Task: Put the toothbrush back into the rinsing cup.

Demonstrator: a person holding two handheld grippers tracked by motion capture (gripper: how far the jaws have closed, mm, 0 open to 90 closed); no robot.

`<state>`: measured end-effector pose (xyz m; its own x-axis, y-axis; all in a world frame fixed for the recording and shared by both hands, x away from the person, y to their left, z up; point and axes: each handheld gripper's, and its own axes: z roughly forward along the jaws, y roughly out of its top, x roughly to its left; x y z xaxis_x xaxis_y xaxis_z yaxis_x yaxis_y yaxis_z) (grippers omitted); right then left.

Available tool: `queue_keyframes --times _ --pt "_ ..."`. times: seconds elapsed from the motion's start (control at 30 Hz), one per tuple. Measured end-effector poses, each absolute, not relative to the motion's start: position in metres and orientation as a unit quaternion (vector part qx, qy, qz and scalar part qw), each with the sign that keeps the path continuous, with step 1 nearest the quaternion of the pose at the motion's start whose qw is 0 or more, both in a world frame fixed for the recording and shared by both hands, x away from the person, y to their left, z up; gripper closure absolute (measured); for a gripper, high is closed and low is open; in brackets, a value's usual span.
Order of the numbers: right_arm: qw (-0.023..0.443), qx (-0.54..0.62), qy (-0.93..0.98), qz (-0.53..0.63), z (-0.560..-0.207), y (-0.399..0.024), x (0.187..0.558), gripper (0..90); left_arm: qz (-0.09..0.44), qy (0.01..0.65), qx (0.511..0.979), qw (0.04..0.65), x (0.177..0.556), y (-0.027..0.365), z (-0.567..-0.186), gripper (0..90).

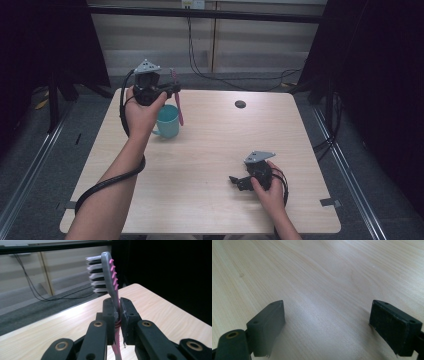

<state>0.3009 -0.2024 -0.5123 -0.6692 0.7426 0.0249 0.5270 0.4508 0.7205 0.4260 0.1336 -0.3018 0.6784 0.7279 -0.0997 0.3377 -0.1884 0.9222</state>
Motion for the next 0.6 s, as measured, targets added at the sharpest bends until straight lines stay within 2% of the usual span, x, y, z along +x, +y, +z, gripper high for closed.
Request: queue_keyframes --times 0.6 --pt "0.148 0.378 0.839 0.363 -0.512 -0.202 0.301 12.3 0.243 0.379 0.738 0.502 0.451 0.146 -0.315 83.5"
